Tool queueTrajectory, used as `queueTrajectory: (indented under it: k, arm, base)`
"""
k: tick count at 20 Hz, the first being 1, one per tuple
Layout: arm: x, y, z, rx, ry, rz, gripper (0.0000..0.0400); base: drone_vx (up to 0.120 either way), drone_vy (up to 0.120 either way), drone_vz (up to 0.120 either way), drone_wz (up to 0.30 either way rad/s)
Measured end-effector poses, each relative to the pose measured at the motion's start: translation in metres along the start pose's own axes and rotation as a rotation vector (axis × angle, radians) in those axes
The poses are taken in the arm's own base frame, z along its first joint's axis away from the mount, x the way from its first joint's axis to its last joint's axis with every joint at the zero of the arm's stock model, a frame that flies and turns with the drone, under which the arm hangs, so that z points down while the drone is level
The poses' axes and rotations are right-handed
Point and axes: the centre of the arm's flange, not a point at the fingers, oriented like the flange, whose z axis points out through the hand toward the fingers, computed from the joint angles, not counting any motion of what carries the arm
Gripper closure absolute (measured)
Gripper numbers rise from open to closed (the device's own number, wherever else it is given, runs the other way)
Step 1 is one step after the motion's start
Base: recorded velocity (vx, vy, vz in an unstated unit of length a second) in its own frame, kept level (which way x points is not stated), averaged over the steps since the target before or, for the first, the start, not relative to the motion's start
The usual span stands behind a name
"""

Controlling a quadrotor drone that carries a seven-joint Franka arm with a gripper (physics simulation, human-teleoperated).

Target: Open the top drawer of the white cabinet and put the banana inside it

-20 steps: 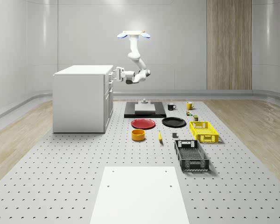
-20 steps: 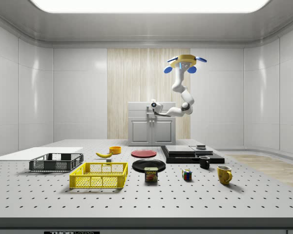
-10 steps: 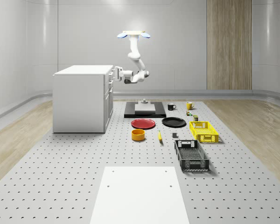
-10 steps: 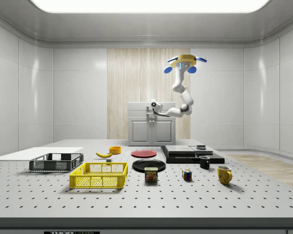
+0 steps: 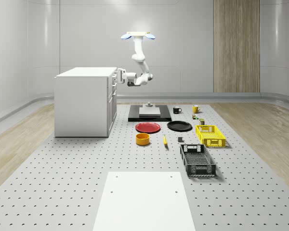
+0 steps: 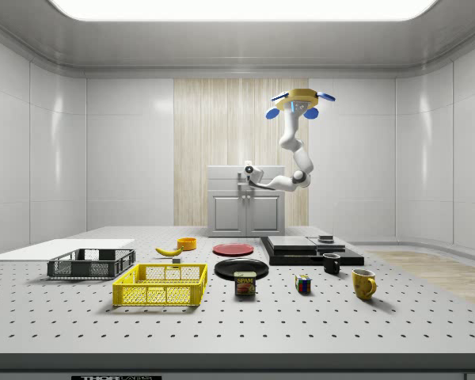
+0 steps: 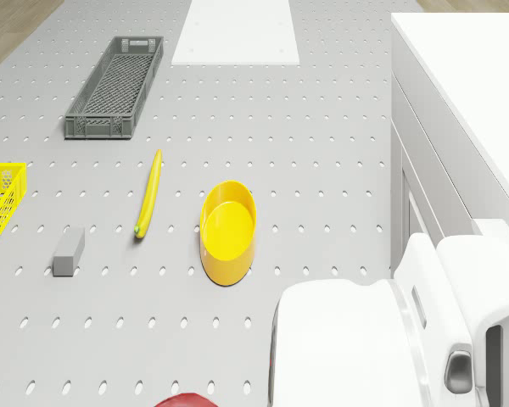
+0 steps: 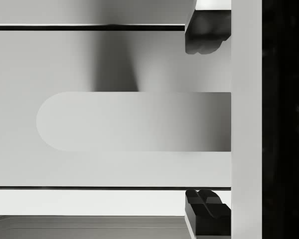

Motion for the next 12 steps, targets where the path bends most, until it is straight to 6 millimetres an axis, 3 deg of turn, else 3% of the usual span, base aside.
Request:
queueTrajectory:
  k: [1,4,6,9,12]
  arm:
    - [0.0000,0.0000,0.0002,0.000,0.000,0.000,0.0000]
    - [0.0001,0.0001,0.0005,0.000,0.000,0.000,0.0143]
    - [0.0001,0.0001,0.0007,0.000,0.000,0.000,0.0203]
    - [0.0001,0.0001,0.0008,0.000,0.000,0.000,0.0252]
    - [0.0002,0.0001,0.0008,0.000,0.000,0.000,0.0274]
  base:
    - [0.000,0.000,0.000,0.000]
    - [0.000,0.000,0.000,0.000]
    - [0.000,0.000,0.000,0.000]
    - [0.000,0.000,0.000,0.000]
    - [0.000,0.000,0.000,0.000]
